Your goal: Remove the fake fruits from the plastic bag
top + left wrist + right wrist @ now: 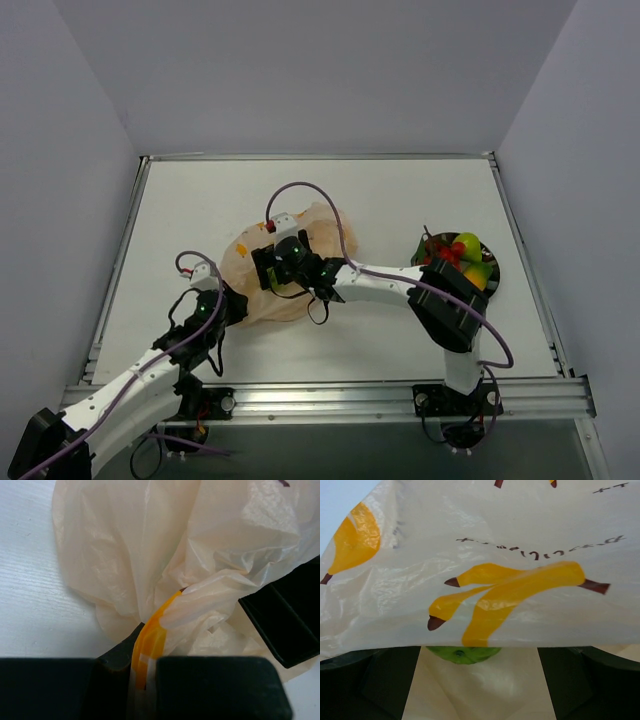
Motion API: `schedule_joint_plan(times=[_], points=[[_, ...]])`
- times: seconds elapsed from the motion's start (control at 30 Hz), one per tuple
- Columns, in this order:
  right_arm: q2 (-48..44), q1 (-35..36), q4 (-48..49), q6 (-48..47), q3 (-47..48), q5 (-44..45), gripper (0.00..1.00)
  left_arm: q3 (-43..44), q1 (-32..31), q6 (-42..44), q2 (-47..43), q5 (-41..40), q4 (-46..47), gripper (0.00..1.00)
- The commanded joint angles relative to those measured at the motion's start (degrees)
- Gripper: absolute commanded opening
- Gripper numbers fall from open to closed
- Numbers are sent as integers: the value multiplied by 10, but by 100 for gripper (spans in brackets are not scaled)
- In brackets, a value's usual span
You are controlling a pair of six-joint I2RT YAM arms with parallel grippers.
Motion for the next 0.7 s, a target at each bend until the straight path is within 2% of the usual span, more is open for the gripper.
schedule_joint_plan(times=[0.0, 0.2, 0.37, 0.5, 0.67], points=[[6, -5, 35, -3, 16, -41, 91, 9, -5, 6, -9, 0, 20, 3], [35, -32, 69, 27, 7, -89, 91, 11, -4, 8, -13, -2, 15, 3], [39, -34, 71, 26, 14, -86, 75, 11, -4, 8, -18, -7, 8, 2], [26, -34, 50, 26, 14, -86, 77, 13, -4, 8, -26, -9, 5, 2], [23, -35, 19, 28, 6, -97, 89, 13, -4, 8, -31, -9, 1, 2]])
